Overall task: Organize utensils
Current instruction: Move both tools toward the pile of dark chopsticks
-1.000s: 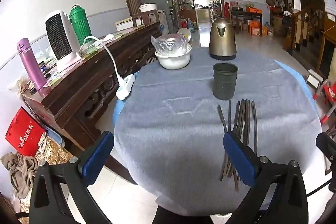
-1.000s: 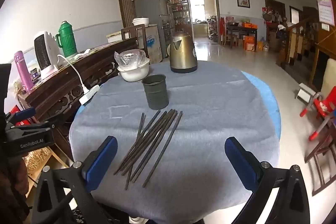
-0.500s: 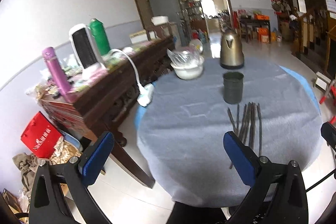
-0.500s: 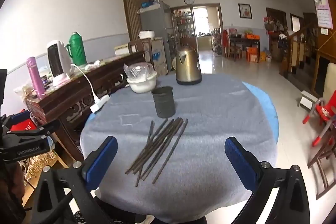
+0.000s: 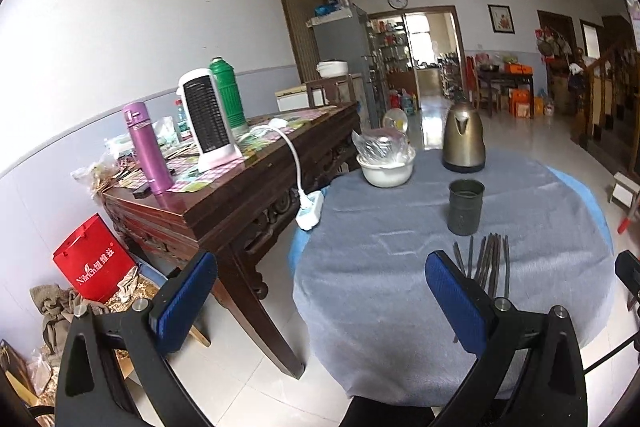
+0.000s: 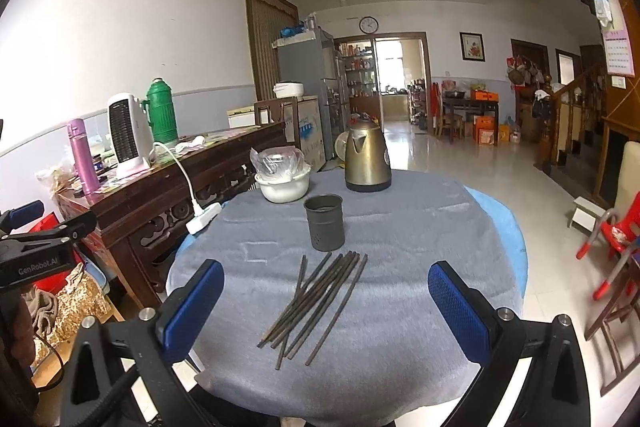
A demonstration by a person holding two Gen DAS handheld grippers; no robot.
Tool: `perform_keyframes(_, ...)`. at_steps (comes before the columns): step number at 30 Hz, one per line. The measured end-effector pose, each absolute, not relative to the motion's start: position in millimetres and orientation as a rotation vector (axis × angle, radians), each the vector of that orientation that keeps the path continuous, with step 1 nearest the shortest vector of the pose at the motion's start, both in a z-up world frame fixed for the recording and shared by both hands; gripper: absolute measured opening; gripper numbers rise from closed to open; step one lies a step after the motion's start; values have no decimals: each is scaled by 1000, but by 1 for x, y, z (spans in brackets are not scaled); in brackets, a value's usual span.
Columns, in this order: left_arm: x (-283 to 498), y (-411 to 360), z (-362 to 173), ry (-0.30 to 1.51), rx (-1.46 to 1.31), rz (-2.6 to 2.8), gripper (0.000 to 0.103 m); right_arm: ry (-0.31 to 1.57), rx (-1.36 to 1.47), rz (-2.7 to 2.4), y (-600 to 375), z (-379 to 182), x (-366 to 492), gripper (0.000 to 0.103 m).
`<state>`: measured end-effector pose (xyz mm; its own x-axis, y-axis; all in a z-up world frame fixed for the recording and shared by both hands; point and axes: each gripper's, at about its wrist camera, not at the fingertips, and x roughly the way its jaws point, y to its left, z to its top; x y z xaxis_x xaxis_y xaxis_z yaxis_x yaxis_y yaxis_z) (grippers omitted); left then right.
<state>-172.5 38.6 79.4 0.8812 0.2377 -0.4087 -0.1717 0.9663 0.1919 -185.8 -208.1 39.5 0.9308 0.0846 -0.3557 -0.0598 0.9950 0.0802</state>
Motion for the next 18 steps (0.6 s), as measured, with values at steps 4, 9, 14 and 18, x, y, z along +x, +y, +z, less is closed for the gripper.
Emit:
perform_keyframes(4,-181,53,88,412,121,250,103,356,57,88,-199,44,-186,103)
perform_keyframes(9,-188,73,97,385,86,288,103,361,44,107,-188,44,-184,103)
perform_keyframes(14,-190,85,97,382,62,306,103,367,28,125,-177,43,-183,103)
perform_keyframes(18,-184,89,92,399,57,303,103,372,18,137,-171,41,-182,103)
